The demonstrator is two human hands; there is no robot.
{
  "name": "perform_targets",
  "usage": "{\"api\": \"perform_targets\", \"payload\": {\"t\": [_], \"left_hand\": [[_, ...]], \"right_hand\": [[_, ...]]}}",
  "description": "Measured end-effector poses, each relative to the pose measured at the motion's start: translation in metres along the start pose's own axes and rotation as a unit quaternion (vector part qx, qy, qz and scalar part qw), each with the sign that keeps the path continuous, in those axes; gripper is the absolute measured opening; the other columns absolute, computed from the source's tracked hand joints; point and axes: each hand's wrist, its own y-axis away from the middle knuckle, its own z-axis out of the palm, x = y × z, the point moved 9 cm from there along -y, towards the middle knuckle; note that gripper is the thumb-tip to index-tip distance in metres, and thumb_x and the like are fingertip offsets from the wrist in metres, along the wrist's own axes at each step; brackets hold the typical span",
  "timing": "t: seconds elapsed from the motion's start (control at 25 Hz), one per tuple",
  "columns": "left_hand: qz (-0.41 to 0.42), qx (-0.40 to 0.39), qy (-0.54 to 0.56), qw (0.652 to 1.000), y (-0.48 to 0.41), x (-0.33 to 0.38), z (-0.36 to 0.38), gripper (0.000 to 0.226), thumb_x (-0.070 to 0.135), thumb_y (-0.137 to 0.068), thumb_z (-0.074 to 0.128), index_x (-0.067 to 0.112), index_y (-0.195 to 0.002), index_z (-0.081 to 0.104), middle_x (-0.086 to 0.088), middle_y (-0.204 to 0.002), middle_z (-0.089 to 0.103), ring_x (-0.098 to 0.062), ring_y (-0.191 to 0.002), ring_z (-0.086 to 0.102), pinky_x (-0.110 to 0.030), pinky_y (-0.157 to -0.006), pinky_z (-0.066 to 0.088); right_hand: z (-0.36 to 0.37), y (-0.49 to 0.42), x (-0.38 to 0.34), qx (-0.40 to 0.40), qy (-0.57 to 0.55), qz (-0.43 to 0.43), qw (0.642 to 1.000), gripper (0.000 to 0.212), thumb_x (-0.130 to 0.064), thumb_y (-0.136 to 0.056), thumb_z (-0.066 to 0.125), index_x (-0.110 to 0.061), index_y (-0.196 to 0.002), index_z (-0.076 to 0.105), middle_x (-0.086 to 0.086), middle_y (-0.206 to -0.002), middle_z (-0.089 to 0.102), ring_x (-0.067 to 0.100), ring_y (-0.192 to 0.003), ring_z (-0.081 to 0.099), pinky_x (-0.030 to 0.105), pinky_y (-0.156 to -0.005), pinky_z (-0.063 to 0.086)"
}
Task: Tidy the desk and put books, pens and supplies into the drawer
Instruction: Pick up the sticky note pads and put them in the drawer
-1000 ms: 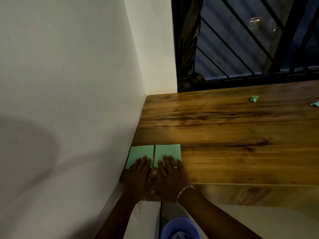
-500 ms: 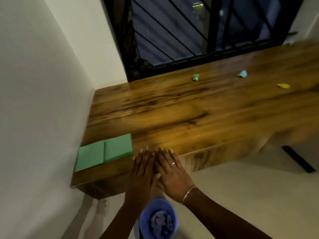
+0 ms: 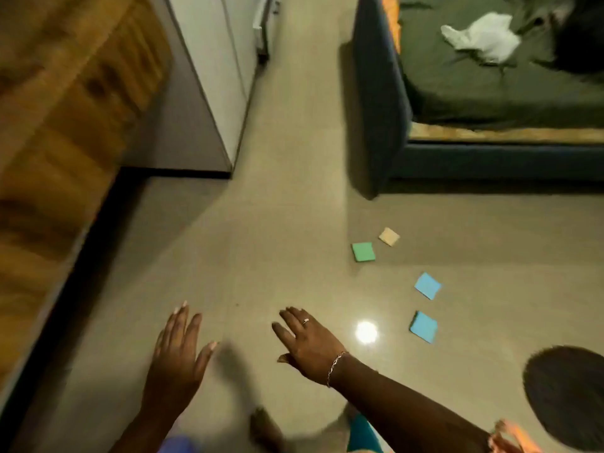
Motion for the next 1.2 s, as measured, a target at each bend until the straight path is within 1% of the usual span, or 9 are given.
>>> {"api": "perform_targets", "payload": {"t": [0.2,0.4,0.48,0.56,0.6,0.72,0.92,1.04,1.2], "left_hand": [[0.164,-0.099,-0.038,0.981,-0.082,0.192,0.071,0.079,0.059,-0.094,0.008,0.006,-0.111,0.063,-0.020,-0.122,0.061,-0.037,-0.110,0.060,-0.049,-0.084,0.050],[0.306,-0.168,-0.108,0.931,-0.131,0.342,0.136,0.076,0.053,-0.095,0.005,0.014,-0.097,0.070,-0.009,-0.105,0.070,-0.026,-0.094,0.069,-0.039,-0.074,0.056],[0.359,-0.194,-0.142,0.902,-0.151,0.395,0.159,0.060,0.054,-0.092,0.026,0.017,-0.091,0.072,-0.005,-0.097,0.073,-0.021,-0.088,0.071,-0.034,-0.072,0.057],[0.408,-0.187,-0.162,0.879,-0.170,0.442,0.179,0.040,0.053,-0.066,0.071,0.017,-0.085,0.074,-0.002,-0.089,0.074,-0.019,-0.081,0.071,-0.030,-0.068,0.057],[0.419,-0.194,-0.159,0.873,-0.179,0.459,0.194,0.047,0.050,-0.050,0.082,0.017,-0.082,0.074,-0.001,-0.086,0.073,-0.017,-0.078,0.071,-0.028,-0.067,0.057],[0.449,-0.183,-0.153,0.861,-0.216,0.510,0.265,0.053,0.045,-0.035,0.090,0.017,-0.077,0.073,0.001,-0.076,0.071,-0.015,-0.068,0.068,-0.024,-0.062,0.056],[0.521,-0.229,-0.207,0.796,-0.265,0.579,0.433,0.054,0.049,-0.029,0.088,0.020,-0.070,0.068,0.005,-0.066,0.064,-0.010,-0.058,0.062,-0.016,-0.055,0.049],[0.549,-0.231,-0.247,0.764,-0.289,0.613,0.526,0.056,0.045,-0.035,0.089,0.015,-0.077,0.066,-0.002,-0.075,0.065,-0.018,-0.065,0.064,-0.022,-0.059,0.051],[0.534,-0.271,-0.267,0.755,-0.327,0.633,0.650,0.043,0.029,-0.088,0.056,0.006,-0.123,0.043,-0.014,-0.126,0.047,-0.031,-0.115,0.046,-0.038,-0.093,0.038]], "right_hand": [[0.034,0.156,0.166,-0.039,-0.029,0.203,0.978,0.065,-0.055,-0.042,0.084,-0.017,-0.092,0.070,0.005,-0.092,0.072,0.021,-0.086,0.070,0.027,-0.077,0.056],[0.060,0.268,0.280,-0.064,-0.055,0.351,0.932,0.060,-0.046,-0.026,0.090,-0.017,-0.076,0.072,0.003,-0.075,0.070,0.017,-0.067,0.069,0.021,-0.058,0.055],[0.075,0.299,0.320,-0.058,-0.079,0.404,0.909,0.060,-0.040,-0.021,0.092,-0.016,-0.071,0.071,0.003,-0.070,0.069,0.016,-0.059,0.066,0.019,-0.049,0.052],[0.095,0.320,0.353,-0.063,-0.099,0.442,0.889,0.058,-0.034,-0.017,0.092,-0.017,-0.067,0.068,0.004,-0.065,0.066,0.015,-0.053,0.063,0.019,-0.044,0.049],[0.105,0.326,0.366,-0.058,-0.104,0.451,0.884,0.058,-0.031,-0.015,0.092,-0.017,-0.066,0.067,0.004,-0.062,0.064,0.016,-0.050,0.061,0.019,-0.041,0.047],[0.151,0.343,0.414,-0.053,-0.104,0.479,0.870,0.055,-0.018,-0.011,0.088,-0.018,-0.061,0.066,0.002,-0.057,0.060,0.015,-0.045,0.057,0.019,-0.039,0.044],[0.263,0.351,0.490,-0.022,-0.100,0.516,0.850,0.052,-0.007,-0.005,0.081,-0.015,-0.053,0.064,0.002,-0.049,0.056,0.014,-0.039,0.053,0.017,-0.034,0.037],[0.342,0.340,0.530,-0.010,-0.064,0.511,0.857,0.048,-0.003,-0.007,0.080,-0.011,-0.053,0.066,0.002,-0.048,0.056,0.016,-0.036,0.052,0.018,-0.033,0.038],[0.445,0.331,0.572,-0.012,-0.051,0.519,0.853,0.045,-0.001,-0.015,0.082,-0.008,-0.057,0.067,0.006,-0.051,0.060,0.020,-0.037,0.054,0.020,-0.035,0.040]]}}
